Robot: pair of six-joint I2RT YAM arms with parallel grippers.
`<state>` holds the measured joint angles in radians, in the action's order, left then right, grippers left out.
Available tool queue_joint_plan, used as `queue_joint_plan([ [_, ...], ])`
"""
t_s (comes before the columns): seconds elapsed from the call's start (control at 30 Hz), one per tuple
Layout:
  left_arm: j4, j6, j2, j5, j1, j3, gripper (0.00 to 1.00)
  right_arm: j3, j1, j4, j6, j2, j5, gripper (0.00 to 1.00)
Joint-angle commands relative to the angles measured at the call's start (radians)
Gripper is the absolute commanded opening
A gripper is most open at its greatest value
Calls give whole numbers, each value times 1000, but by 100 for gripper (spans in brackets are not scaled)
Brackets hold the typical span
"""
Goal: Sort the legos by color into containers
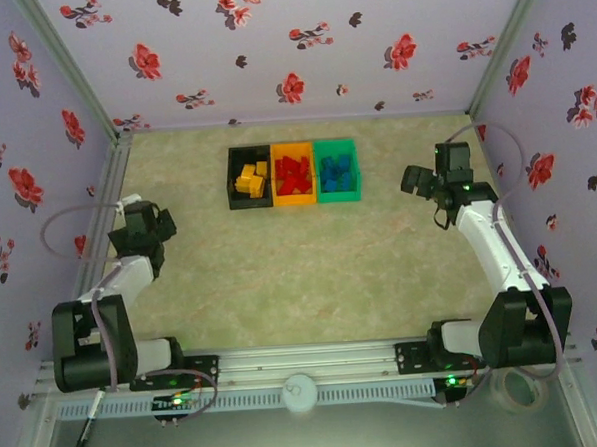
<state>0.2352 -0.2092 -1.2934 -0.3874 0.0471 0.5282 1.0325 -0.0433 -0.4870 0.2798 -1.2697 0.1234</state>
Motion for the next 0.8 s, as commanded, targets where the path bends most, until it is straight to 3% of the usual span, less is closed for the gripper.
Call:
queue_joint_plan([
  [0.0, 303, 29, -20, 36, 10, -61, 100, -24, 8, 37, -13, 24, 56, 100],
  [0.23, 528, 34, -106, 91, 10, -145, 100, -68, 8, 109, -46, 37, 50, 100],
  [0.4, 706, 80, -140, 189, 6, -220, 100, -165, 9, 258, -93, 96, 42, 100],
  [0.5, 846, 110, -254, 252, 4, -223, 100, -229, 8, 359, -116, 131, 54, 100],
  [0.77, 706, 138, -248, 246, -23, -166, 100, -401, 10, 630, -180, 182, 61, 100],
])
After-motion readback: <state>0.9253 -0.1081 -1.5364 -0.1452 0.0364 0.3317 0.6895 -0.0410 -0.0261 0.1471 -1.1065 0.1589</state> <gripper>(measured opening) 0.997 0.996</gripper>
